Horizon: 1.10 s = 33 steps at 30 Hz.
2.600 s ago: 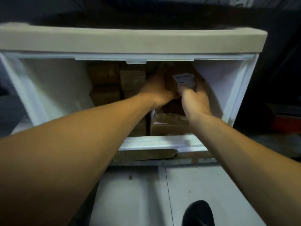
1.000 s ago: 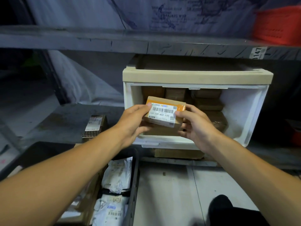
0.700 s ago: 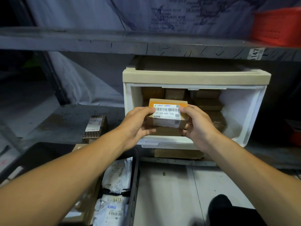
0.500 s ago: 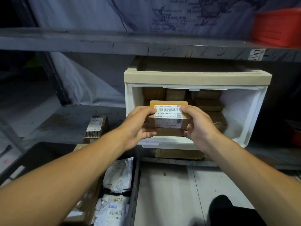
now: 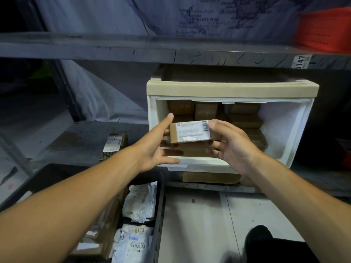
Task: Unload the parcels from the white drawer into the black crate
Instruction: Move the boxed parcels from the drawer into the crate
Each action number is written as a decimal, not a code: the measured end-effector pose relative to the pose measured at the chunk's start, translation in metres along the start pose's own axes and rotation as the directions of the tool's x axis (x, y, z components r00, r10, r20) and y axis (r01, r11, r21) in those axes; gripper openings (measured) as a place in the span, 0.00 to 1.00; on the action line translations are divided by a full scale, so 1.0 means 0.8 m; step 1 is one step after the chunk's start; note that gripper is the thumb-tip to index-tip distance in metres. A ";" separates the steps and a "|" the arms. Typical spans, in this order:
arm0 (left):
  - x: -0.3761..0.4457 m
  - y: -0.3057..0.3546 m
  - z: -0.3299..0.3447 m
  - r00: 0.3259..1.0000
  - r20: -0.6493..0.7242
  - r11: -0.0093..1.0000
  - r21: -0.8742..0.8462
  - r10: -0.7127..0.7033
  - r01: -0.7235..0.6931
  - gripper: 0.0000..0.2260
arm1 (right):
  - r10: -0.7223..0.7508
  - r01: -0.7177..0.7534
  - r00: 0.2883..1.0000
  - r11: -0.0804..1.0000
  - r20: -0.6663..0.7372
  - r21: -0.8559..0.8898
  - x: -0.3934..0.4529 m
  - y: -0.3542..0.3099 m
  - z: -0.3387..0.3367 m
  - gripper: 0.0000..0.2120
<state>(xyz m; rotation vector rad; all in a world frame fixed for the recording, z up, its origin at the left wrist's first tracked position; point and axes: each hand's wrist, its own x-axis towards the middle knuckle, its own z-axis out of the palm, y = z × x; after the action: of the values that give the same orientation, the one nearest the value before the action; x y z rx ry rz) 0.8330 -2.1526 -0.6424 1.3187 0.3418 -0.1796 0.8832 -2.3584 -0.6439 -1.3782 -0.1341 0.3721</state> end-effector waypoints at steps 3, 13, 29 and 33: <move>-0.003 0.001 0.001 0.998 0.025 0.997 0.038 0.061 -0.062 0.19 | 0.065 -0.065 0.998 0.997 -0.008 -0.030 -0.004 -0.001 0.000 0.17; -0.004 -0.007 0.010 0.975 0.051 0.957 0.184 0.217 -0.223 0.12 | 0.271 -0.278 0.959 0.956 -0.082 -0.092 -0.007 -0.001 0.004 0.30; -0.005 -0.005 0.008 0.992 -0.091 0.982 0.173 0.092 -0.075 0.17 | -0.010 0.021 0.993 0.995 0.115 -0.096 -0.005 0.000 -0.005 0.31; -0.004 -0.005 0.006 0.996 -0.071 0.982 0.184 0.045 -0.031 0.20 | 0.018 -0.012 0.997 0.995 0.068 -0.099 -0.004 0.000 -0.004 0.27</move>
<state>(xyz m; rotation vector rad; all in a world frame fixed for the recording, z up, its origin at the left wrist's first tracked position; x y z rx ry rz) 0.8296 -2.1582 -0.6444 1.5156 0.3704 -0.1318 0.8814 -2.3624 -0.6445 -1.4650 -0.2015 0.4306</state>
